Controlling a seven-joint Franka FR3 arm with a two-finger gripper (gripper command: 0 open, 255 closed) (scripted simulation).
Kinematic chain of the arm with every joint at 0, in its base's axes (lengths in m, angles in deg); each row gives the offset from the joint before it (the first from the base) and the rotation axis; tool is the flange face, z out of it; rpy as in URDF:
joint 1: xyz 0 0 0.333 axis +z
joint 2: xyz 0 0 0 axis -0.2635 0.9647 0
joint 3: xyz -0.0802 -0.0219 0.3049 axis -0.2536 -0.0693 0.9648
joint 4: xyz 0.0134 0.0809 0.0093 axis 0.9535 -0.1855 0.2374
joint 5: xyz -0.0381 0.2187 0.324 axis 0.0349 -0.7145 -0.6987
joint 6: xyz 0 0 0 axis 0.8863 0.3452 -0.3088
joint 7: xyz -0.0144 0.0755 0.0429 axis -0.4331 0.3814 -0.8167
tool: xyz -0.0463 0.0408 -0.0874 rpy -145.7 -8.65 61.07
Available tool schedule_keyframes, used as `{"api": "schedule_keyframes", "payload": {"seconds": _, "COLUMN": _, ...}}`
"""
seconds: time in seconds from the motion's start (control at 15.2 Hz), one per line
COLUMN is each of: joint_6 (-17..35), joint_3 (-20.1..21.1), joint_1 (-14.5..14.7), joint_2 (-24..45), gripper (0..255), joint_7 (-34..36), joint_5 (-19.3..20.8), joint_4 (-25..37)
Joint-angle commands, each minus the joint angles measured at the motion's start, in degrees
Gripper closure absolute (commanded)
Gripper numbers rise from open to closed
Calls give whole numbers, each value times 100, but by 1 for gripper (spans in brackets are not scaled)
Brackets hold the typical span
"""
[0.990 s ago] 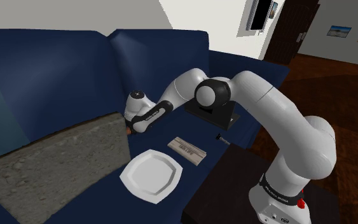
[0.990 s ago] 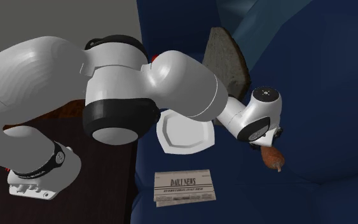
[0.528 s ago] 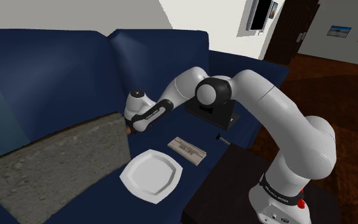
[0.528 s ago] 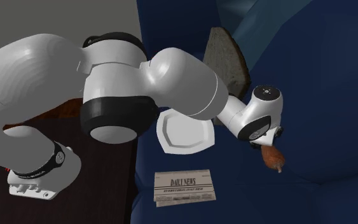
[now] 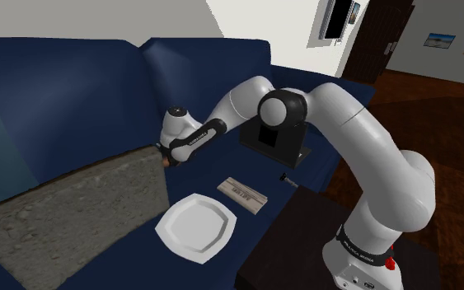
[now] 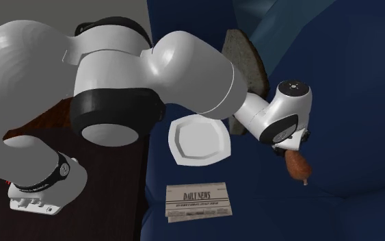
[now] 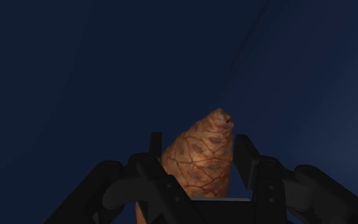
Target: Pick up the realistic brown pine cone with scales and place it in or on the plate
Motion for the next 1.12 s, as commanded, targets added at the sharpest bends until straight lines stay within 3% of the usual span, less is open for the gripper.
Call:
{"api": "schedule_keyframes", "payload": {"seconds": 0.0, "joint_6": -49, "joint_3": 30, "joint_1": -23, "joint_2": -127, "gripper": 255, "joint_7": -19, "joint_5": -13, "joint_4": -64}}
{"api": "schedule_keyframes", "payload": {"seconds": 0.66, "joint_6": -388, "joint_3": 191, "joint_1": -132, "joint_2": -713, "gripper": 255, "joint_7": -120, "joint_5": -111, "joint_4": -330}}
{"api": "schedule_keyframes", "payload": {"seconds": 1.06, "joint_6": 477, "joint_3": -86, "joint_1": 179, "joint_2": -1857, "gripper": 255, "joint_7": 758, "joint_5": 236, "joint_4": -2347}}
